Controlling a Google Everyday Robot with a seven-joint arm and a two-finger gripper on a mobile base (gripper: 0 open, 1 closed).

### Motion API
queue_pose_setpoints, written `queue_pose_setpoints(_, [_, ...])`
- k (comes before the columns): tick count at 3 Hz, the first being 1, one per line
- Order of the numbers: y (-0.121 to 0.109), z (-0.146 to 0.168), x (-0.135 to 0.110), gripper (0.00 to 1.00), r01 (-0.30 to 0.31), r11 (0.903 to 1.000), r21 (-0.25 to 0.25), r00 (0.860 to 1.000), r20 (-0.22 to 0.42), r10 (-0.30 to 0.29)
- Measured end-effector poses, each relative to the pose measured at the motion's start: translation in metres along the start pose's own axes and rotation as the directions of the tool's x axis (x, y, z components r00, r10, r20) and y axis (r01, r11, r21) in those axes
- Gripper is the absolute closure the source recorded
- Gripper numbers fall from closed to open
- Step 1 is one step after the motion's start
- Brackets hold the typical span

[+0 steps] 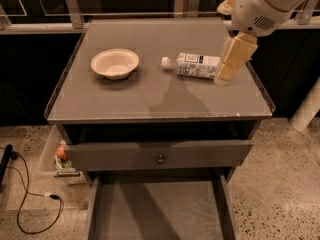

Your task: Place blue plastic bottle into middle drawer

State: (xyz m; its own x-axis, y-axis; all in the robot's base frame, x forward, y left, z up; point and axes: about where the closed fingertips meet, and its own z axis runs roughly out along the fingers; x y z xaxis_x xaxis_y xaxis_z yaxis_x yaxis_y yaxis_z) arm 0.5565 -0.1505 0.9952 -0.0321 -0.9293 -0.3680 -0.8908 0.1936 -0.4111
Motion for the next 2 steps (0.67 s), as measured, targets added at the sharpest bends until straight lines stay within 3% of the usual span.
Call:
queue_pose_setpoints(1, [-0.004, 0.024, 0.012, 0.0, -0.031, 0.9995, 0.005, 0.997, 0.065, 0.031])
queue_pose_setpoints(2, [-0.019, 0.063, 0.026, 0.0, -0.074, 0.9971, 0.015, 0.983, 0.172, 0.07])
